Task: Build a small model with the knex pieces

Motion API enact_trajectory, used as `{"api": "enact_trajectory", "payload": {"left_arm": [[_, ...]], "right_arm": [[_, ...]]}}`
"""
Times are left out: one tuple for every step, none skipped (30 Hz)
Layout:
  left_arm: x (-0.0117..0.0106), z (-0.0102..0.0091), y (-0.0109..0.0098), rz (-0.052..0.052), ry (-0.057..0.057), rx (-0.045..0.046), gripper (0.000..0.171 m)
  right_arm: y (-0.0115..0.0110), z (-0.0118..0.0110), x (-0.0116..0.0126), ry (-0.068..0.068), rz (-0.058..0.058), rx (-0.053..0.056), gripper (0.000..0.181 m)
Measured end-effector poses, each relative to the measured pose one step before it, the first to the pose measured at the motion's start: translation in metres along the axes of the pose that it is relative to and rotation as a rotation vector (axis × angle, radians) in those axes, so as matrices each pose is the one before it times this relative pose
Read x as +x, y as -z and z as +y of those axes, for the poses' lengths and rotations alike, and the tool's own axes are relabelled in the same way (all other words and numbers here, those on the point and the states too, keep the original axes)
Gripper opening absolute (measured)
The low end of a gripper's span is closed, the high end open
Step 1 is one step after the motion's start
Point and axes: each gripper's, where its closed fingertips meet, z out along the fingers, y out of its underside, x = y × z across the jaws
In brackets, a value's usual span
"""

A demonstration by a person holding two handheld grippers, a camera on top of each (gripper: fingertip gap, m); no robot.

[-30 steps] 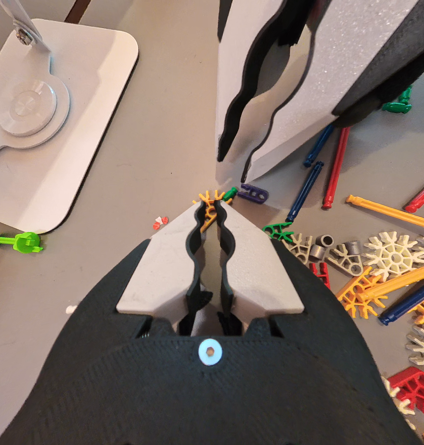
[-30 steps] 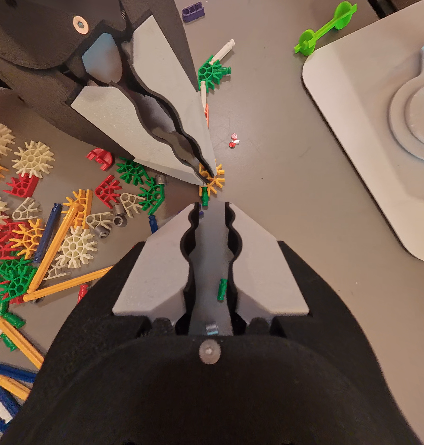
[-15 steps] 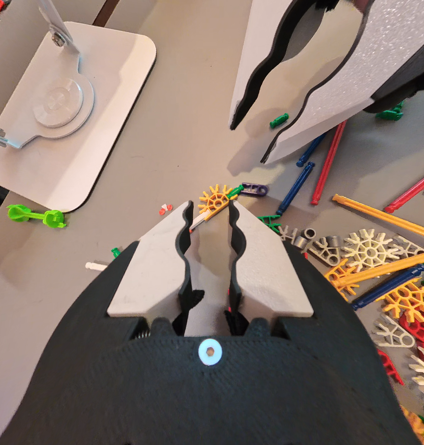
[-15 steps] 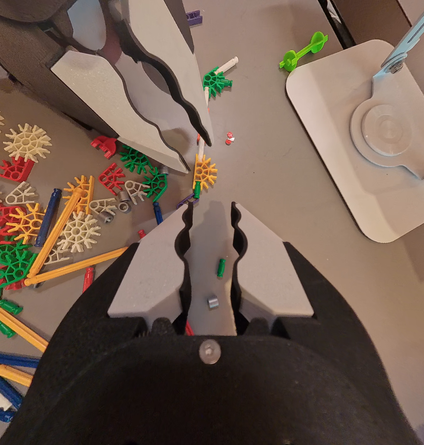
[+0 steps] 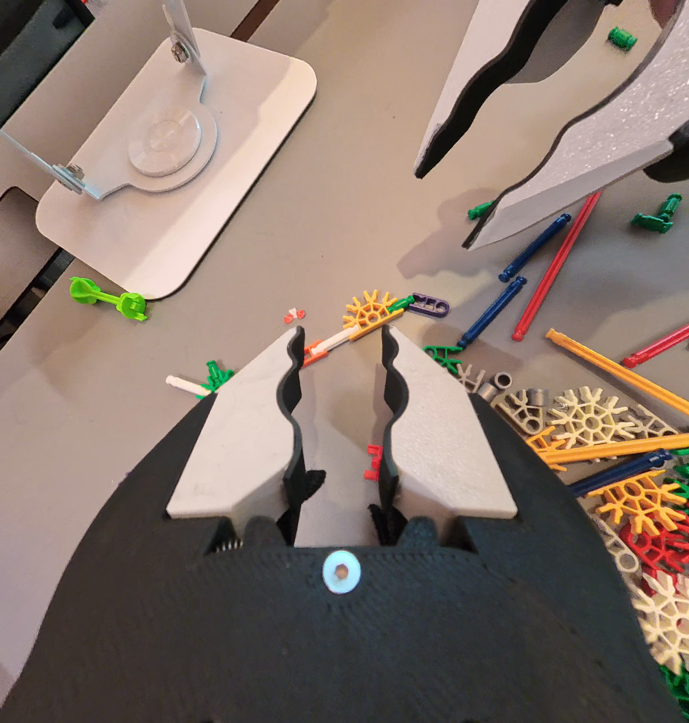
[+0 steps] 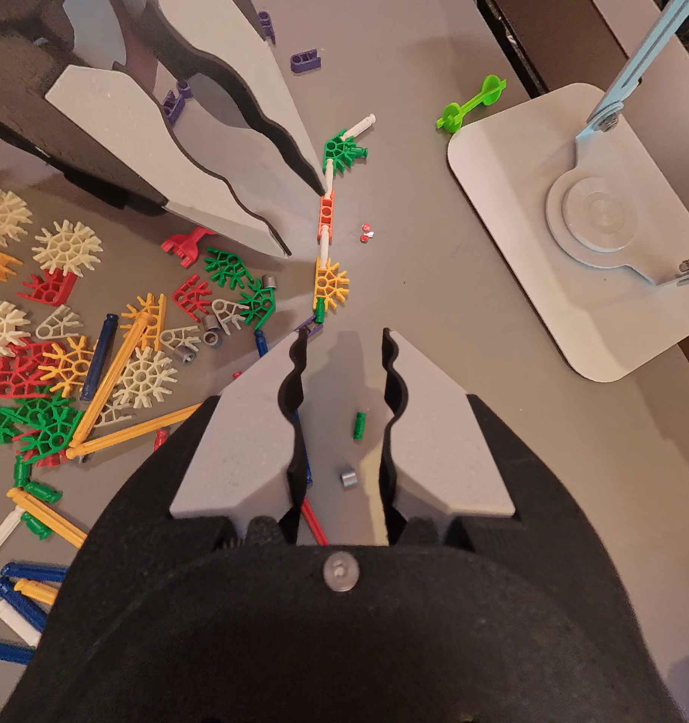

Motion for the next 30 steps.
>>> {"api": "enact_trajectory", "payload": {"left_arm": [[-0.00126, -0.00120, -0.00204, 0.0018, -0.0019, 0.00082, 0.037], [-0.00099, -0.00083, -0.00262, 0.0046, -0.0001, 0.00029, 0.038], [-0.00110, -0.00006, -0.00313, 0.0052, 0.0025, -0.00252, 0.038], [-0.00103, -0.00036, -0.00288, 0.0038, 0.0013, -0.00022, 0.038], [-0.00071, -0.00039, -0.00244, 0.0026, 0.0001, 0.00047, 0.038], [-0.00074, -0.00005, -0.00183, 0.0007, -0.0005, -0.00059, 0.038], [-0.00080, -0.00014, -0.00077, -0.0017, -0.0003, 0.00071, 0.038], [-0.00076, -0.00018, 0.00009, -0.0029, 0.0026, 0.00356, 0.038], [-0.00090, 0.00017, 0.00049, -0.0025, 0.0066, 0.00355, 0.038], [-0.00087, 0.00092, 0.00055, -0.0007, 0.0070, 0.00049, 0.038], [-0.00098, 0.00110, 0.00066, -0.0012, 0.0036, 0.00060, 0.037], [-0.00128, 0.00115, 0.00041, -0.0007, 0.0008, 0.00094, 0.037], [-0.00154, 0.00146, -0.00005, 0.0012, 0.0000, -0.00246, 0.037], [-0.00215, 0.00115, -0.00009, -0.0007, -0.0006, -0.00187, 0.037], [-0.00242, 0.00054, -0.00003, -0.0010, 0.0009, 0.00057, 0.037], [-0.00252, 0.00009, -0.00001, -0.0012, 0.0033, 0.00198, 0.037], [-0.00187, -0.00025, -0.00005, 0.0005, 0.0032, 0.00303, 0.037], [-0.00125, -0.00013, -0.00037, 0.0019, 0.0024, 0.00328, 0.037], [-0.00057, 0.00017, -0.00083, 0.0030, 0.0014, 0.00109, 0.037], [0.00035, 0.00047, -0.00137, 0.0061, -0.0025, -0.00065, 0.037], [0.00088, 0.00081, -0.00147, 0.0061, -0.0075, -0.00318, 0.037], [-0.00016, 0.00076, -0.00129, -0.0010, -0.0088, -0.00433, 0.036], [0.00035, -0.00003, -0.00083, 0.0028, -0.0053, -0.00004, 0.036], [0.00164, -0.00097, -0.00047, 0.0105, -0.0018, 0.00419, 0.036], [0.00175, -0.00139, 0.00013, 0.0095, -0.0047, 0.00532, 0.034], [0.00218, -0.00100, 0.00016, 0.0106, -0.0082, 0.00101, 0.033], [0.00214, -0.00061, 0.00002, 0.0087, -0.0095, -0.00115, 0.033], [0.00191, -0.00017, -0.00019, 0.0068, -0.0096, -0.00241, 0.032], [0.00113, 0.00044, -0.00038, 0.0024, -0.0077, -0.00312, 0.032], [0.00149, 0.00065, -0.00058, 0.0050, -0.0045, -0.00226, 0.032]], "right_arm": [[-0.00081, 0.00110, 0.00118, -0.0062, 0.0050, -0.0010, 0.037], [-0.00152, 0.00203, 0.00102, -0.0078, 0.0036, -0.0041, 0.037], [-0.00209, 0.00276, 0.00045, -0.0096, 0.0006, -0.0068, 0.037], [-0.00201, 0.00259, 0.00035, -0.0077, 0.0008, -0.0060, 0.037], [-0.00186, 0.00243, 0.00016, -0.0039, 0.0005, -0.0040, 0.034], [-0.00173, 0.00245, 0.00004, -0.0025, -0.0014, -0.0069, 0.029], [-0.00154, 0.00246, 0.00057, -0.0020, -0.0010, -0.0078, 0.028], [-0.00115, 0.00157, 0.00040, 0.0000, -0.0049, -0.0028, 0.026], [-0.00088, 0.00121, 0.00023, -0.0013, -0.0106, -0.0004, 0.021], [-0.00077, 0.00117, 0.00124, -0.0060, -0.0068, -0.0019, 0.017], [-0.00049, 0.00106, 0.00211, -0.0068, -0.0026, -0.0023, 0.017], [-0.00018, 0.00059, 0.00134, -0.0034, -0.0060, 0.0002, 0.015], [-0.00036, 0.00039, 0.00112, -0.0025, -0.0073, 0.0021, 0.012], [-0.00065, 0.00064, 0.00105, -0.0039, -0.0077, 0.0020, 0.011], [-0.00095, 0.00065, -0.00007, -0.0040, -0.0148, 0.0028, 0.011], [-0.00123, 0.00064, -0.00040, -0.0003, -0.0155, 0.0043, 0.012], [-0.00135, 0.00074, 0.00008, 0.0054, -0.0080, 0.0024, 0.013], [-0.00171, 0.00087, -0.00032, 0.0116, -0.0078, -0.0015, 0.015], [-0.00216, 0.00125, 0.00015, 0.0118, -0.0029, -0.0066, 0.017], [-0.00244, 0.00117, -0.00097, 0.0141, -0.0085, -0.0086, 0.017], [-0.00248, 0.00050, -0.00368, 0.0137, -0.0219, -0.0068, 0.018], [-0.00256, 0.00006, -0.00347, 0.0000, -0.0180, -0.0065, 0.019], [-0.00236, -0.00048, -0.00288, -0.0087, -0.0114, -0.0037, 0.019], [-0.00222, -0.00122, -0.00448, -0.0089, -0.0163, -0.0012, 0.019], [-0.00181, -0.00146, -0.00501, -0.0169, -0.0136, -0.0041, 0.018], [-0.00145, -0.00117, -0.00398, -0.0324, -0.0032, -0.0077, 0.019], [-0.00094, -0.00175, -0.00477, -0.0400, -0.0029, -0.0019, 0.020], [-0.00021, -0.00301, -0.00515, -0.0323, 0.0019, 0.0102, 0.021], [-0.00013, -0.00287, -0.00283, -0.0243, 0.0189, 0.0113, 0.023], [-0.00124, -0.00072, -0.00087, -0.0244, 0.0261, -0.0015, 0.024]]}}
